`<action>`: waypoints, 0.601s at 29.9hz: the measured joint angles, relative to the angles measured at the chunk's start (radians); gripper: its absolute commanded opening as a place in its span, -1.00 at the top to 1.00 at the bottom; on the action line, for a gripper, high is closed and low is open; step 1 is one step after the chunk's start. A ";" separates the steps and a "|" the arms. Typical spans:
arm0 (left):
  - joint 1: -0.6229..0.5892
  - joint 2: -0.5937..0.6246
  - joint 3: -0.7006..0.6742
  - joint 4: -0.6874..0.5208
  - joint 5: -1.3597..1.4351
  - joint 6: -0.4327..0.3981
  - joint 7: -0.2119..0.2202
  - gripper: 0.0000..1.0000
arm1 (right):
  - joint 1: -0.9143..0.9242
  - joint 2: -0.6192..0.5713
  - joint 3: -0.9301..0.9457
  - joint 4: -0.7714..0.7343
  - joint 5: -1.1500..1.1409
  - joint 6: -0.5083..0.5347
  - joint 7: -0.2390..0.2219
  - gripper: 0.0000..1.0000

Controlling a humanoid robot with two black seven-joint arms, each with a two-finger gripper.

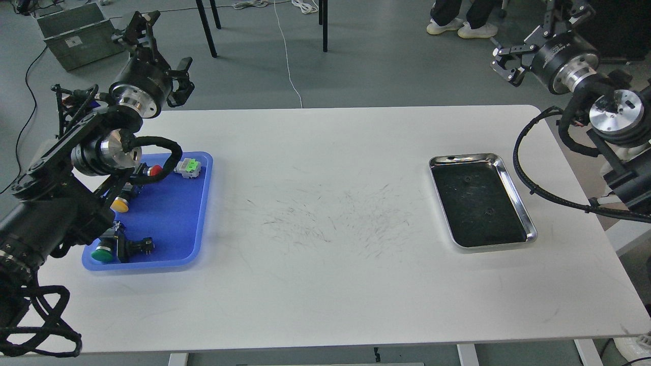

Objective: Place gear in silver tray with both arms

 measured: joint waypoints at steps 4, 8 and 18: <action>0.007 -0.021 -0.018 0.040 -0.023 -0.003 -0.011 -0.96 | -0.108 0.040 0.083 0.002 0.011 0.091 0.006 -0.98; 0.021 -0.035 -0.063 0.054 -0.073 -0.007 -0.014 -0.96 | -0.140 0.078 0.106 -0.002 0.009 0.102 0.021 -0.98; 0.048 -0.035 -0.074 0.075 -0.089 -0.064 -0.033 -0.97 | -0.148 0.122 0.109 -0.006 0.007 0.102 0.047 -0.98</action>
